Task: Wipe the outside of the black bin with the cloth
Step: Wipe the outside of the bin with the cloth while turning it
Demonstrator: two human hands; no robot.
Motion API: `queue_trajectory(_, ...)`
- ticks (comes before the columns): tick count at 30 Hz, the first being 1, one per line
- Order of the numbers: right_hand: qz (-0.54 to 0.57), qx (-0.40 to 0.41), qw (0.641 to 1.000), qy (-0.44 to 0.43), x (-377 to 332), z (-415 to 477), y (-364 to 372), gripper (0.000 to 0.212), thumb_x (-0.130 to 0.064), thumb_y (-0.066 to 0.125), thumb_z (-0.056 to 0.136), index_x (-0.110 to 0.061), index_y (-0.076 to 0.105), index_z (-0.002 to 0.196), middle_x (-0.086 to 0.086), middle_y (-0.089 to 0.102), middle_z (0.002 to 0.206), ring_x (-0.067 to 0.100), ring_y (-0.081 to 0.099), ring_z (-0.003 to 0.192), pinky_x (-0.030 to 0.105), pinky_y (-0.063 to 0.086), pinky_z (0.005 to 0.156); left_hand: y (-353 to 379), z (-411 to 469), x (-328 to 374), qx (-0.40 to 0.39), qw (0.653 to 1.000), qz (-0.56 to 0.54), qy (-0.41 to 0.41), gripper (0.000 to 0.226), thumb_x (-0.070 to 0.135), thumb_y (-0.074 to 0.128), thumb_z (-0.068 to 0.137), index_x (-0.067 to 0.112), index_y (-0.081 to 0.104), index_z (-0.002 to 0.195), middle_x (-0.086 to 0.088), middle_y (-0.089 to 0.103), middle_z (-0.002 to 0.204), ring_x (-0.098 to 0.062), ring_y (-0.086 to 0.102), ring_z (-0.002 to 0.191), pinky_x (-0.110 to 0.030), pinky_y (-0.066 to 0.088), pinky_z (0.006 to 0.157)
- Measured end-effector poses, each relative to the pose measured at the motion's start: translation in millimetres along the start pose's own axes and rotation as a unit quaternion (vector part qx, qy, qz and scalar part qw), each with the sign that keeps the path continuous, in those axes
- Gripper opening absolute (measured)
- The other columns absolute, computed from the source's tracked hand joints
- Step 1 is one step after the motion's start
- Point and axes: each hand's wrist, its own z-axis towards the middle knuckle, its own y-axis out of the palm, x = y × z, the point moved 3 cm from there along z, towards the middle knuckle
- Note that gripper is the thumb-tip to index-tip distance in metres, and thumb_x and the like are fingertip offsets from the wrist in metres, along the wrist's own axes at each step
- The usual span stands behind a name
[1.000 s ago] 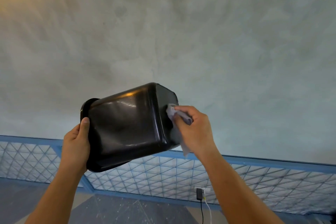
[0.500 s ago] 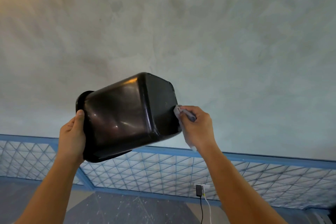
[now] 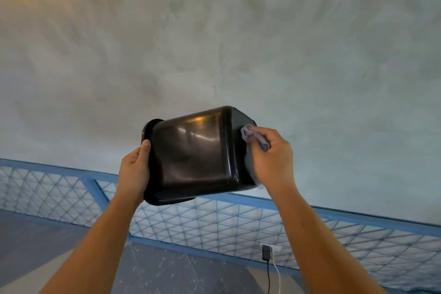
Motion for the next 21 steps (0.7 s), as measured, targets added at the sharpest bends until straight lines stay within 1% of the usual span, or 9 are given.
queue_trajectory(2, 0.019, -0.032, 0.998, -0.044, -18.7, -15.3, 4.4, 0.025, -0.006, 0.069, 0.094, -0.028, 0.076, 0.103, -0.016, 0.075, 0.107, -0.004, 0.069, 0.099, 0.014, 0.054, 0.086, 2.1, 0.6, -0.3, 0.015, 1.0, -0.01, -0.004, 0.047, 0.049, 0.052, 0.104, 0.015, 0.073, 0.079, -0.004, 0.07, 0.082, -0.021, 0.061, 0.082, -0.037, 0.048, 0.079)
queue_trajectory(4, 0.01, -0.077, 0.996, -0.045, -18.6, -32.8, 2.4, 0.026, -0.006, 0.07, 0.094, -0.031, 0.075, 0.101, -0.018, 0.074, 0.102, -0.001, 0.069, 0.095, 0.01, 0.052, 0.078, -1.5, 1.6, 1.9, 0.026, 0.999, -0.035, -0.022, 0.045, 0.047, 0.051, 0.105, 0.014, 0.072, 0.083, -0.005, 0.069, 0.086, -0.023, 0.061, 0.086, -0.038, 0.048, 0.082)
queue_trajectory(8, -0.056, -0.054, 0.996, 0.051, 26.3, -20.3, -17.2, 0.023, -0.012, 0.069, 0.093, -0.034, 0.076, 0.096, -0.017, 0.075, 0.096, 0.005, 0.071, 0.093, 0.011, 0.051, 0.073, -14.4, 3.1, 1.7, 0.0, 0.998, -0.046, -0.046, 0.041, 0.048, 0.05, 0.105, 0.017, 0.075, 0.093, -0.008, 0.075, 0.1, -0.027, 0.068, 0.098, -0.041, 0.053, 0.093)
queue_trajectory(10, -0.071, -0.033, 0.993, 0.084, 30.9, -0.4, -18.8, 0.016, -0.018, 0.068, 0.095, -0.031, 0.077, 0.099, -0.013, 0.076, 0.097, 0.009, 0.072, 0.095, 0.016, 0.055, 0.079, -11.5, -0.7, 0.2, -0.028, 0.998, -0.024, -0.044, 0.042, 0.048, 0.05, 0.105, 0.017, 0.077, 0.096, -0.01, 0.076, 0.1, -0.028, 0.069, 0.099, -0.043, 0.053, 0.094)
queue_trajectory(12, -0.061, -0.021, 0.997, 0.051, 16.3, 13.1, -11.2, 0.014, -0.019, 0.069, 0.095, -0.025, 0.079, 0.103, -0.013, 0.077, 0.101, 0.005, 0.071, 0.097, 0.022, 0.057, 0.087, -5.0, -2.6, -4.6, -0.056, 0.998, -0.002, -0.035, 0.042, 0.047, 0.05, 0.105, 0.017, 0.078, 0.096, -0.009, 0.078, 0.096, -0.03, 0.07, 0.098, -0.043, 0.054, 0.092)
queue_trajectory(15, 0.014, -0.041, 0.998, -0.036, -21.9, 3.4, -2.5, 0.018, -0.008, 0.07, 0.095, -0.016, 0.078, 0.108, -0.013, 0.077, 0.106, -0.004, 0.07, 0.1, 0.016, 0.055, 0.089, -0.3, -3.5, -9.5, -0.065, 0.998, 0.012, -0.015, 0.043, 0.05, 0.051, 0.104, 0.018, 0.079, 0.096, -0.008, 0.078, 0.095, -0.031, 0.07, 0.1, -0.044, 0.055, 0.091)
queue_trajectory(17, 0.015, -0.094, 0.994, -0.049, -26.0, -15.1, -3.5, 0.018, -0.008, 0.071, 0.095, -0.02, 0.078, 0.107, -0.018, 0.076, 0.101, -0.005, 0.07, 0.096, 0.012, 0.053, 0.081, -3.7, -3.3, -8.5, -0.051, 0.999, -0.001, -0.013, 0.042, 0.047, 0.05, 0.106, 0.017, 0.077, 0.094, -0.008, 0.076, 0.095, -0.03, 0.068, 0.099, -0.04, 0.054, 0.087)
queue_trajectory(19, -0.012, -0.137, 0.99, -0.013, -9.8, -29.3, -11.9, 0.021, -0.012, 0.072, 0.095, -0.031, 0.077, 0.102, -0.024, 0.074, 0.096, -0.004, 0.07, 0.09, 0.012, 0.052, 0.071, -9.4, -3.1, -5.0, -0.04, 0.999, -0.004, -0.009, 0.042, 0.047, 0.049, 0.106, 0.017, 0.076, 0.094, -0.009, 0.075, 0.097, -0.029, 0.068, 0.097, -0.042, 0.054, 0.087)
queue_trajectory(21, -0.003, -0.091, 0.995, 0.041, 10.2, -25.5, -27.4, 0.025, -0.011, 0.069, 0.096, -0.034, 0.077, 0.097, -0.025, 0.075, 0.095, -0.003, 0.07, 0.09, 0.012, 0.051, 0.071, -12.1, -1.9, 2.0, -0.037, 0.999, 0.022, 0.018, 0.042, 0.05, 0.05, 0.105, 0.019, 0.075, 0.09, -0.005, 0.075, 0.093, -0.024, 0.067, 0.089, -0.041, 0.053, 0.083)
